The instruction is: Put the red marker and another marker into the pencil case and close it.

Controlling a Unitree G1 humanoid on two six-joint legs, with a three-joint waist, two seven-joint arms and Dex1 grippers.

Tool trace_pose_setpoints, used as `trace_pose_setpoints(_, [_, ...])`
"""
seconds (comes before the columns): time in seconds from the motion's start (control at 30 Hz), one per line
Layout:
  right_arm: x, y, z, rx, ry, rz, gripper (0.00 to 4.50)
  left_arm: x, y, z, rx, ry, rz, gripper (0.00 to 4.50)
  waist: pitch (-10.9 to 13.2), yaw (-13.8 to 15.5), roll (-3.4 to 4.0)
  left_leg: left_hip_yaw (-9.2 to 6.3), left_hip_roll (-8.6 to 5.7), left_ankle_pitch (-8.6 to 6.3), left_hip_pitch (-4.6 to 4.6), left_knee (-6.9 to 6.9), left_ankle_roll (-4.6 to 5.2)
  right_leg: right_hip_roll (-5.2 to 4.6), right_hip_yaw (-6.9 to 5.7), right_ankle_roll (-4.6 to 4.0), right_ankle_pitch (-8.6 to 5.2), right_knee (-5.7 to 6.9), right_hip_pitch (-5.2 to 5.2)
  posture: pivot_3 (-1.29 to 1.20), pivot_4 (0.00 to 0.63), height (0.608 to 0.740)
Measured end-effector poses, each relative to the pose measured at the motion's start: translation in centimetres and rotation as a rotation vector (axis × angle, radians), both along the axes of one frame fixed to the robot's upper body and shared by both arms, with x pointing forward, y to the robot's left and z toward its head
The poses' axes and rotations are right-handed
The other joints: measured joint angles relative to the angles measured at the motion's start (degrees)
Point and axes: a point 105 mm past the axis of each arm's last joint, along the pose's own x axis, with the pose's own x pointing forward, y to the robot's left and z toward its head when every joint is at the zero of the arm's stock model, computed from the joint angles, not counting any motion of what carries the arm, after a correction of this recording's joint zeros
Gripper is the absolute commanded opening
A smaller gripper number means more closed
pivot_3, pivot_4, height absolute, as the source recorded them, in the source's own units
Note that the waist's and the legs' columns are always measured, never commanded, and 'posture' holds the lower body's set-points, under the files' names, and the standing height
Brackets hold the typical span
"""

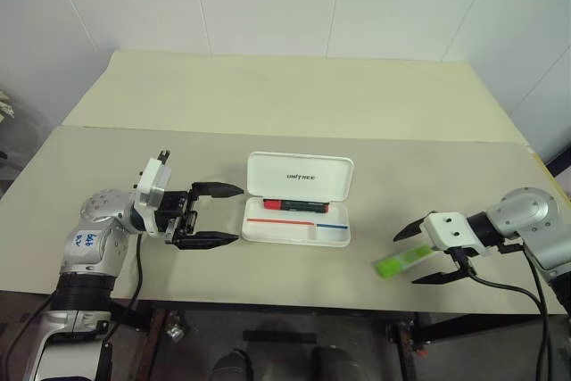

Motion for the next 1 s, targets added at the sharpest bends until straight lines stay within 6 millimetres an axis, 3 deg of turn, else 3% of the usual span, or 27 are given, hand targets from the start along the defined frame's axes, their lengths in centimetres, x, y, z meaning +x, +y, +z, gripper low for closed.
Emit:
trace_pose_setpoints(0.03, [0.2,0.1,-0.3,-0.002,0.008,0.0,4.46,0.0,0.0,0.0,0.001,0.0,0.0,4.5,0.0,0.0,0.0,0.0,0.0,0.0,0.0,0.03,0.0,0.0,0.0,0.0,0.0,0.03,0.0,0.0,0.15,0.74])
trace_pose_setpoints(0.17, [0.6,0.2,-0.8,-0.007,0.017,0.017,3.6,-0.3,-0.2,0.2,0.008,-0.017,-0.011,4.5,0.0,-0.2,-0.04,-0.01,0.02,0.0,0.28,0.05,-0.01,0.0,0.01,-0.02,-0.01,0.05,0.31,0.0,0.15,0.74])
trace_pose_setpoints(0.3, [0.9,0.5,-1.1,0.003,0.024,0.022,2.37,-0.4,-0.1,0.0,0.008,-0.007,-0.008,4.5,0.0,-1.6,-0.1,-0.03,0.05,0.06,0.77,0.03,0.1,-0.15,0.02,-0.67,-0.19,-0.22,0.96,0.0,0.15,0.74])
trace_pose_setpoints(0.43, [0.9,0.4,-1.3,0.006,0.033,0.014,1.11,-0.6,-0.1,-0.1,0.006,-0.004,-0.004,4.5,0.0,-1.8,-0.15,-0.03,0.06,0.21,0.95,0.04,0.2,-0.3,0.12,-0.7,-0.08,-0.22,1.13,0.0,0.15,0.74])
trace_pose_setpoints(0.6, [1.0,0.4,-1.4,0.009,0.043,0.004,1.09,-0.7,-0.1,0.2,0.006,-0.016,-0.002,4.5,0.1,-1.8,-0.18,-0.07,0.11,0.22,1.44,-0.13,0.14,-0.53,0.11,-0.75,-0.07,-0.37,1.61,0.0,0.15,0.74])
trace_pose_setpoints(0.83, [1.4,1.0,-1.1,0.025,0.058,-0.048,1.09,-0.7,-0.1,0.2,0.006,-0.016,-0.001,4.5,0.1,-2.3,-0.18,-0.21,0.11,0.2,1.43,-0.26,0.13,-0.82,0.07,-0.77,-0.06,-0.52,1.63,0.0,0.15,0.74])
trace_pose_setpoints(1.0, [2.5,3.6,2.2,0.125,-0.018,-0.082,1.09,-0.7,-0.1,0.2,0.006,-0.016,-0.004,4.5,0.1,-2.2,-0.1,-0.38,0.1,0.2,1.26,-0.43,0.11,-0.83,0.03,-0.63,0.01,-0.49,1.33,0.0,0.15,0.74])
